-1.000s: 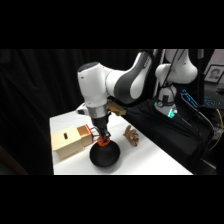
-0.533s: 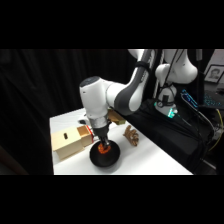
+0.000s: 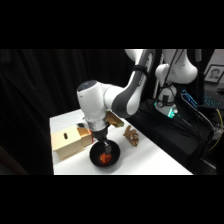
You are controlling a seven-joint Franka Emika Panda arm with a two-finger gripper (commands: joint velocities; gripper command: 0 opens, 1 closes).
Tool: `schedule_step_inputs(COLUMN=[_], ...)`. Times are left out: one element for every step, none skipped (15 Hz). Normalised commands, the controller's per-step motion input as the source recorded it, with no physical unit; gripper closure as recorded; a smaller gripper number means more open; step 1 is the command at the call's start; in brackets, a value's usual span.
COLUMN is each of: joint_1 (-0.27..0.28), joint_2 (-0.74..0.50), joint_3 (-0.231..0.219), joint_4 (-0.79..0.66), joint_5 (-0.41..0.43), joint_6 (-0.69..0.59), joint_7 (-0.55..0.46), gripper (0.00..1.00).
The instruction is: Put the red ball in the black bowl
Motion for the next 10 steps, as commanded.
schedule_step_inputs(joint_1=[0.086, 0.090, 0.092, 0.106, 0.099, 0.094, 0.090, 0.079, 0.064, 0.051], joint_2=[-0.23, -0.28, -0.31, -0.35, -0.37, -0.38, -0.40, -0.42, -0.41, -0.38], joint_3=[-0.062, -0.053, -0.046, -0.051, -0.038, -0.031, -0.029, -0.021, -0.018, -0.016], joint_4=[0.05, 0.01, -0.01, -0.03, -0.03, -0.04, -0.04, -0.03, 0.00, 0.02], joint_5=[-0.030, -0.023, -0.029, -0.049, -0.046, -0.044, -0.057, -0.055, -0.056, -0.062], joint_6=[-0.28, -0.32, -0.32, -0.32, -0.33, -0.34, -0.35, -0.36, -0.37, -0.34], joint_7=[0.05, 0.07, 0.07, 0.10, 0.09, 0.10, 0.11, 0.10, 0.09, 0.08], gripper=[0.00, 0.00, 0.00, 0.00, 0.00, 0.00, 0.00, 0.00, 0.00, 0.00])
